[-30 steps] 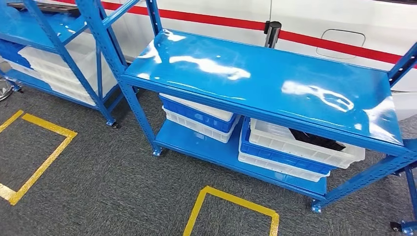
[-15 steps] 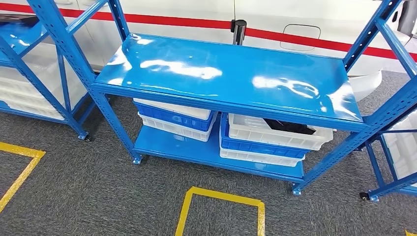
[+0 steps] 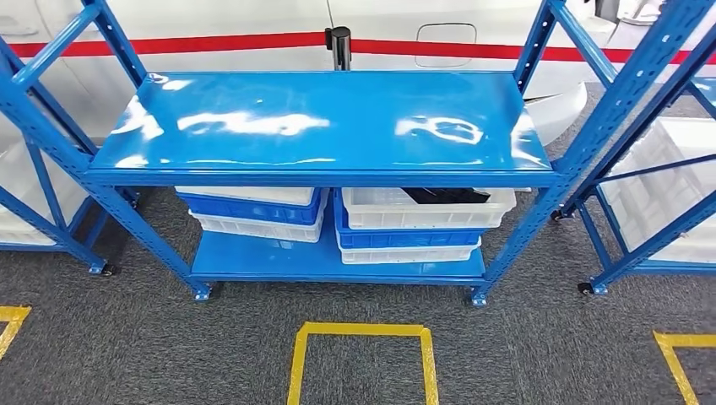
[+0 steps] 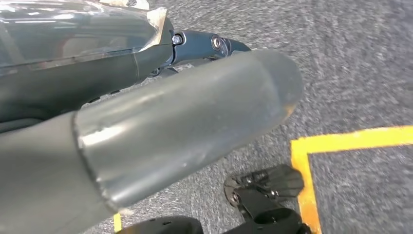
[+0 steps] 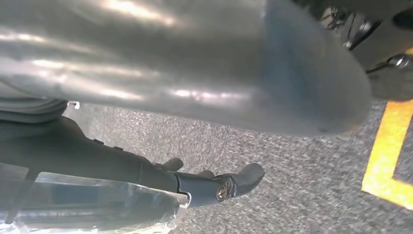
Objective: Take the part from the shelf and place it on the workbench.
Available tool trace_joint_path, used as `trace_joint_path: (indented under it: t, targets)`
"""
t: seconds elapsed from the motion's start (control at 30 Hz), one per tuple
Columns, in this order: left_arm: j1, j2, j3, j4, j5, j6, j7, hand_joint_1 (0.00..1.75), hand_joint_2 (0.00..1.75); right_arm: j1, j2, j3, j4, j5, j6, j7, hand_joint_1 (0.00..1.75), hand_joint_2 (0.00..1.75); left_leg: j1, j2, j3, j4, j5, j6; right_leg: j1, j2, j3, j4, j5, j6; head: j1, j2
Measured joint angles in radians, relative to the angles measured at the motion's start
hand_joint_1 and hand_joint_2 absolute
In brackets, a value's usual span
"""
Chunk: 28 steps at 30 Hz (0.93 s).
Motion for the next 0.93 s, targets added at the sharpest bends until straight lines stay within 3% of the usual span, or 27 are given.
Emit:
trace_joint_path:
  t: [0.07,0.1,0.13,0.17,0.2,0.27,0.33,0.43,0.47,0.57,0.7,0.93]
  targets:
    - [0.005,0.0,0.001,0.0,0.001,0.0,-0.001,0.0,0.0,-0.002,0.0,0.0,0.0,0.0,-0.002,-0.002,0.0,0.0,0.002,-0.05,-0.059,0.124,-0.065,-0.004,0.003,0.013,-0.001,0.0,0.001,-0.01,-0.002,0.0]
    - [0.009,0.0,0.002,0.0,0.001,-0.001,-0.001,0.0,0.0,-0.002,0.0,0.0,0.0,0.001,-0.002,-0.003,0.0,0.0,0.002,-0.06,-0.092,0.187,-0.089,-0.004,0.005,0.021,-0.002,0.0,0.002,-0.014,-0.002,0.0]
    - [0.012,0.0,0.003,0.001,0.001,-0.001,-0.002,0.0,0.0,-0.002,0.0,0.0,0.0,0.001,-0.002,-0.004,0.0,0.0,0.002,-0.064,-0.114,0.224,-0.093,-0.003,0.007,0.029,-0.002,0.0,0.002,-0.015,-0.002,0.0]
    - [0.014,0.0,0.004,0.001,0.001,-0.001,-0.003,0.0,0.0,-0.001,0.0,0.0,0.0,0.001,-0.002,-0.006,0.0,0.0,0.002,-0.065,-0.117,0.22,-0.075,-0.001,0.009,0.036,-0.001,0.001,0.002,-0.015,-0.002,0.0]
    - [0.016,0.0,0.006,0.001,0.002,-0.001,-0.003,0.0,0.0,-0.001,0.0,0.0,0.0,0.001,-0.002,-0.006,0.0,0.0,0.002,-0.066,-0.102,0.179,-0.041,0.003,0.01,0.041,0.001,0.001,0.002,-0.015,-0.001,0.0]
    - [0.015,0.001,0.008,0.0,0.002,-0.002,-0.004,0.0,0.0,-0.001,0.001,0.0,0.0,0.001,-0.002,-0.009,0.0,0.0,0.0,-0.07,-0.044,0.044,0.029,0.015,0.014,0.05,0.003,0.002,0.002,-0.014,-0.002,0.0]
    - [0.014,0.001,0.009,0.0,0.002,-0.002,-0.008,0.0,0.0,-0.001,0.001,0.0,0.0,0.002,-0.003,-0.013,0.0,0.0,-0.006,-0.073,-0.012,-0.031,0.053,0.023,0.019,0.054,0.001,0.003,0.002,-0.009,0.0,0.0]
    - [0.016,0.001,0.012,0.001,0.003,-0.002,-0.017,0.0,1.31,0.0,0.0,0.0,0.0,0.002,-0.012,-0.018,0.0,0.0,-0.012,-0.072,-0.011,-0.041,0.056,0.019,0.025,0.054,-0.008,0.005,-0.002,-0.009,0.001,0.0]
    - [0.017,0.001,0.015,0.001,0.003,-0.002,-0.021,0.0,1.75,0.0,-0.001,0.0,0.0,0.002,-0.018,-0.018,0.0,0.44,-0.014,-0.072,-0.011,-0.043,0.056,0.018,0.027,0.054,-0.011,0.005,-0.004,-0.009,0.001,0.0]
    - [0.019,0.001,0.022,0.0,0.004,-0.003,-0.028,0.0,1.75,0.001,-0.001,-0.002,0.0,-0.002,-0.034,-0.024,0.0,1.75,-0.023,-0.072,-0.012,-0.042,0.057,0.025,0.024,0.054,-0.01,0.004,0.001,-0.001,0.001,0.0]
    - [0.022,0.002,0.025,0.001,0.014,-0.016,-0.026,0.0,1.75,0.006,-0.001,-0.008,0.0,-0.018,-0.046,-0.035,0.0,1.75,-0.029,-0.072,-0.017,-0.041,0.061,0.033,0.023,0.054,-0.007,0.004,0.005,0.006,0.001,0.0]
    - [0.06,0.02,-0.044,-0.02,0.123,-0.055,0.005,0.0,1.75,0.035,-0.006,0.011,-0.019,-0.111,-0.039,-0.053,0.0,1.75,-0.029,-0.072,-0.017,-0.041,0.059,0.036,0.02,0.054,-0.008,0.001,0.005,0.007,0.0,0.0]
